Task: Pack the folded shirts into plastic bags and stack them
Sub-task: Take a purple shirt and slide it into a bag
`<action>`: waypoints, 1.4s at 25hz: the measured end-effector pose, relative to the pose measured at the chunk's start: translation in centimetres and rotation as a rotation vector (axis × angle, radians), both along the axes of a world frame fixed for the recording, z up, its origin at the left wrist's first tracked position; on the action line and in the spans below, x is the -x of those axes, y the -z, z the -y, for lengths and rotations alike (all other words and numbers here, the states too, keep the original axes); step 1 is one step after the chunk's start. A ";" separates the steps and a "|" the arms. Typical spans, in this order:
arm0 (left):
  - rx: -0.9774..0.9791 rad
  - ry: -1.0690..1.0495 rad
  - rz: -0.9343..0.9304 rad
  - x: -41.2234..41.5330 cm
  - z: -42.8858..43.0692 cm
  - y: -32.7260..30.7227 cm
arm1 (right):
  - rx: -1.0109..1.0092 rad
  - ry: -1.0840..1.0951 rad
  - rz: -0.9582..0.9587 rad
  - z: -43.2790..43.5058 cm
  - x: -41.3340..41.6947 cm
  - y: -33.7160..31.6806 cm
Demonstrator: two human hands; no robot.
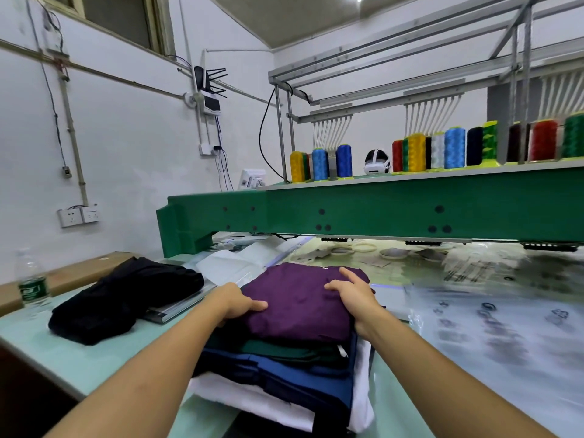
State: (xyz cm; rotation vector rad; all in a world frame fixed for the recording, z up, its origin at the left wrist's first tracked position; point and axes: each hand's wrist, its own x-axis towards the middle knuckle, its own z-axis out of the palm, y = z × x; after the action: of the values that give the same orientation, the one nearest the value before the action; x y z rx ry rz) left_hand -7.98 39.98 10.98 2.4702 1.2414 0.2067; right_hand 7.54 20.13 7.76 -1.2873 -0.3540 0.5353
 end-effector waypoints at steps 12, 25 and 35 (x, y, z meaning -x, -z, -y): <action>0.149 0.798 0.248 -6.3 9.9 -1.7 | 0.018 -0.040 -0.116 -0.7 -2.3 0.2; 0.395 0.421 0.599 -10.3 11.6 -0.2 | -0.134 -0.063 -0.011 2.6 -2.5 -0.9; 0.652 0.888 0.474 -14.6 23.9 0.1 | -0.193 0.135 -0.141 16.1 -8.4 -0.2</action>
State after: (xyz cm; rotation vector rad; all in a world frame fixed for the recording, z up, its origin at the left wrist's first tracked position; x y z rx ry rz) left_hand 6.63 16.07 10.90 1.9761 -0.0502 0.1041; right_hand 15.93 3.98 7.91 -1.0717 -0.1946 0.4629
